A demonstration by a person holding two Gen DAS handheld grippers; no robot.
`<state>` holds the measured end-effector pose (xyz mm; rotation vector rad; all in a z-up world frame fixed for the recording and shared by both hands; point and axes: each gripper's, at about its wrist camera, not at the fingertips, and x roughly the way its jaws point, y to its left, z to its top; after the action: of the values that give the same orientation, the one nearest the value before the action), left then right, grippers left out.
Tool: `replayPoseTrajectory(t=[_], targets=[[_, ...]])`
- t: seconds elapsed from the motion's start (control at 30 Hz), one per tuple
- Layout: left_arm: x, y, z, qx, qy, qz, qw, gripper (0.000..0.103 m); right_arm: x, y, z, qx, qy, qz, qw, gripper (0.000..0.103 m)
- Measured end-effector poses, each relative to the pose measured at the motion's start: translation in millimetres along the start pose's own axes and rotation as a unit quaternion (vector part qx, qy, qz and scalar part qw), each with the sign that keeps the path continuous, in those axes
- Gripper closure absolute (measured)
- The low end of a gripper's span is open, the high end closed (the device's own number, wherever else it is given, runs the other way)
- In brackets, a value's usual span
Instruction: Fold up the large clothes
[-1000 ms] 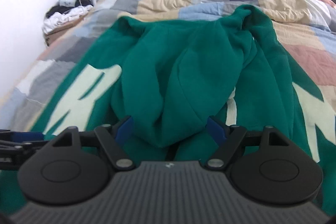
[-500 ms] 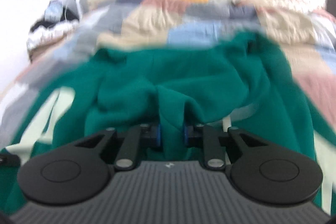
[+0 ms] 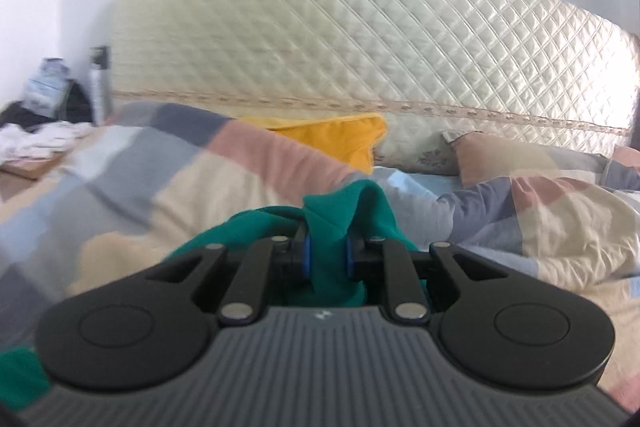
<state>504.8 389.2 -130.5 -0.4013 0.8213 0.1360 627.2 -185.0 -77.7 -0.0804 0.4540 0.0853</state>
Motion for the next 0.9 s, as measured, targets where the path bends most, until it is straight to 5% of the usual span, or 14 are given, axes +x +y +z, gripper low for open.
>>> replayPoseTrajectory(t=[0.17,0.3,0.37,0.4,0.43,0.5,0.73,0.9], targets=[[45,36,11,-0.016,0.021,-0.016,0.9995,0.095,57,1,-51,0.026,0.021,-0.012,0.999,0.084],[45,40,10,-0.009,0.015,-0.021,0.9996,0.091,63,-1,-78,0.045,0.024,-0.013,0.999,0.082],[37,36,1,-0.013,-0.002,-0.015,0.9998,0.074,54,-7,-78,0.067,0.021,-0.012,0.997,0.078],[32,34,-1,-0.014,-0.006,-0.01,0.9998,0.053,47,-9,-77,0.07,0.022,-0.016,0.997,0.073],[24,28,-8,-0.013,-0.013,-0.006,0.9998,0.046,40,-10,-76,0.069,0.021,-0.017,0.997,0.069],[8,18,-16,-0.003,-0.031,-0.006,0.9995,0.045,24,-16,-74,0.067,0.013,-0.013,0.998,0.051],[-51,-18,-46,0.046,-0.071,0.005,0.9964,0.045,-60,-34,-85,0.076,0.006,0.017,0.997,0.05],[-108,-47,-69,0.057,-0.081,-0.031,0.9946,0.045,-139,-55,-95,0.092,0.012,0.013,0.996,0.05]])
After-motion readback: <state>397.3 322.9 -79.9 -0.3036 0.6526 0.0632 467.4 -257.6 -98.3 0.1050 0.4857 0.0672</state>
